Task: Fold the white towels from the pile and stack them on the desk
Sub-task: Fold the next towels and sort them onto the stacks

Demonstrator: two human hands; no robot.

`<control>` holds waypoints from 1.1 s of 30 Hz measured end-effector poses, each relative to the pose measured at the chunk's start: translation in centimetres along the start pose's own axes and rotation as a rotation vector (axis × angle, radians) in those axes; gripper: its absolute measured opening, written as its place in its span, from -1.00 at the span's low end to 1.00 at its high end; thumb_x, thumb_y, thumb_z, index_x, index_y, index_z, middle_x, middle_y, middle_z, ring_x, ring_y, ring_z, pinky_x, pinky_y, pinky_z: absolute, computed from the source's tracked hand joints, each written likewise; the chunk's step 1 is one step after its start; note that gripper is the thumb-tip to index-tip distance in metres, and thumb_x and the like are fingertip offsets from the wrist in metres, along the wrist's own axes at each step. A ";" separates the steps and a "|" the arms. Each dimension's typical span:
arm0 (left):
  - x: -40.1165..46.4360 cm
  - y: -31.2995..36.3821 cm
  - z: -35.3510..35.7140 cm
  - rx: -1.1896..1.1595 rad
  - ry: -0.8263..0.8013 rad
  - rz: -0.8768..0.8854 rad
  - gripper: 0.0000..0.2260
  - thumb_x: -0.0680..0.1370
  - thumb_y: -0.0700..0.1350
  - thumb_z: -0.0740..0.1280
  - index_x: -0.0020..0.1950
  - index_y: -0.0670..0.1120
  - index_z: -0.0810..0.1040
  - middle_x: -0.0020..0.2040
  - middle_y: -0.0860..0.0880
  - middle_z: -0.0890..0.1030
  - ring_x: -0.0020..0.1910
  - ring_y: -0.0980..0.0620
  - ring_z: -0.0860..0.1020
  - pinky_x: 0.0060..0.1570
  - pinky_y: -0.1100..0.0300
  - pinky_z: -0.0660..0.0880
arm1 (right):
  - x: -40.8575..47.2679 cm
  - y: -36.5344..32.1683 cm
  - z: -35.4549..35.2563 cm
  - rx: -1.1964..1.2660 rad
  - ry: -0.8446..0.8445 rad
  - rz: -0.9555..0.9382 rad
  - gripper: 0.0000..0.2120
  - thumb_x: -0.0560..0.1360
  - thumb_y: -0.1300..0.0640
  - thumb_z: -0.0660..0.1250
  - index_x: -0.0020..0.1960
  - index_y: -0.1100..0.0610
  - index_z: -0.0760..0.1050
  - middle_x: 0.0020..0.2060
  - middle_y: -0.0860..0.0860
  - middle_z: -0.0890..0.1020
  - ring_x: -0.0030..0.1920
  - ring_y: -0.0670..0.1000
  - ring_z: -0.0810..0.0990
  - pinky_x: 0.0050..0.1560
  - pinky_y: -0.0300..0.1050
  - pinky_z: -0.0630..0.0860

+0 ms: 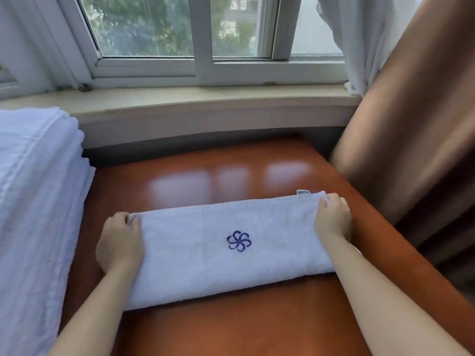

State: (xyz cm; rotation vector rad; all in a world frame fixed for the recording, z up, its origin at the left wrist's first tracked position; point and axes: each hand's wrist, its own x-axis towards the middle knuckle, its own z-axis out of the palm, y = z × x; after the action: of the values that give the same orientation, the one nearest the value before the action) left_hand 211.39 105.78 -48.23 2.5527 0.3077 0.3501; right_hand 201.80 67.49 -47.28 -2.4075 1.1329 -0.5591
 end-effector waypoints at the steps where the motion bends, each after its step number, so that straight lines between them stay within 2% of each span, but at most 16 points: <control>1: -0.1 0.0 0.0 -0.010 -0.002 0.009 -0.75 0.62 -0.04 0.18 0.12 -0.18 0.52 0.11 -0.19 0.52 0.05 -0.24 0.49 -0.11 0.01 0.36 | -0.1 0.1 0.0 0.000 0.004 -0.013 -0.69 0.66 0.10 0.04 0.11 0.28 0.47 0.07 0.21 0.51 0.01 0.26 0.50 -0.14 -0.06 0.30; 9: -0.4 0.1 -0.3 -0.016 0.029 -0.015 -0.69 0.62 -0.01 0.17 0.08 -0.25 0.53 0.08 -0.27 0.51 0.02 -0.29 0.49 -0.09 -0.04 0.38 | -0.5 -0.2 -0.1 0.004 0.034 -0.057 -0.73 0.64 0.13 0.06 0.05 0.27 0.47 -0.01 0.19 0.51 -0.16 0.12 0.40 -0.16 -0.08 0.32; 18: -0.3 0.1 0.0 0.032 0.030 0.031 -0.72 0.63 -0.04 0.15 0.08 -0.24 0.50 0.02 -0.27 0.52 -0.04 -0.27 0.50 -0.20 0.01 0.33 | -0.3 0.0 0.3 0.000 0.054 -0.082 -0.75 0.63 0.15 0.08 0.02 0.28 0.47 -0.04 0.19 0.51 -0.18 0.10 0.38 -0.18 -0.08 0.31; 24: -0.3 0.1 0.1 0.031 0.036 0.046 -0.72 0.63 -0.03 0.15 0.05 -0.22 0.50 -0.02 -0.23 0.52 -0.10 -0.25 0.50 -0.20 -0.01 0.39 | -0.2 0.1 0.5 -0.010 0.057 -0.093 -0.76 0.63 0.15 0.08 0.01 0.26 0.46 -0.04 0.18 0.51 -0.19 0.10 0.38 -0.18 -0.07 0.32; 30: -0.3 0.2 0.0 0.033 0.046 0.044 -0.73 0.63 -0.03 0.15 0.03 -0.22 0.50 -0.05 -0.21 0.52 -0.18 -0.15 0.43 -0.26 0.02 0.35 | -0.3 0.2 0.4 -0.012 0.061 -0.098 -0.76 0.64 0.15 0.08 -0.01 0.26 0.46 -0.05 0.17 0.50 -0.19 0.10 0.38 -0.18 -0.07 0.31; 33: -0.4 0.2 -0.1 0.034 0.043 0.049 -0.74 0.63 -0.03 0.14 0.03 -0.21 0.50 -0.07 -0.22 0.51 -0.20 -0.16 0.43 -0.26 0.03 0.36 | -0.2 0.2 0.4 -0.010 0.049 -0.106 -0.77 0.64 0.15 0.08 -0.02 0.25 0.45 -0.06 0.16 0.49 -0.20 0.11 0.38 -0.19 -0.06 0.30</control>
State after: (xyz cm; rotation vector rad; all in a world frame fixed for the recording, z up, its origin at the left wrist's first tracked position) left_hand 211.06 105.50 -48.12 2.5926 0.2701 0.4220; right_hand 201.81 67.63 -47.75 -2.4863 1.0350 -0.6506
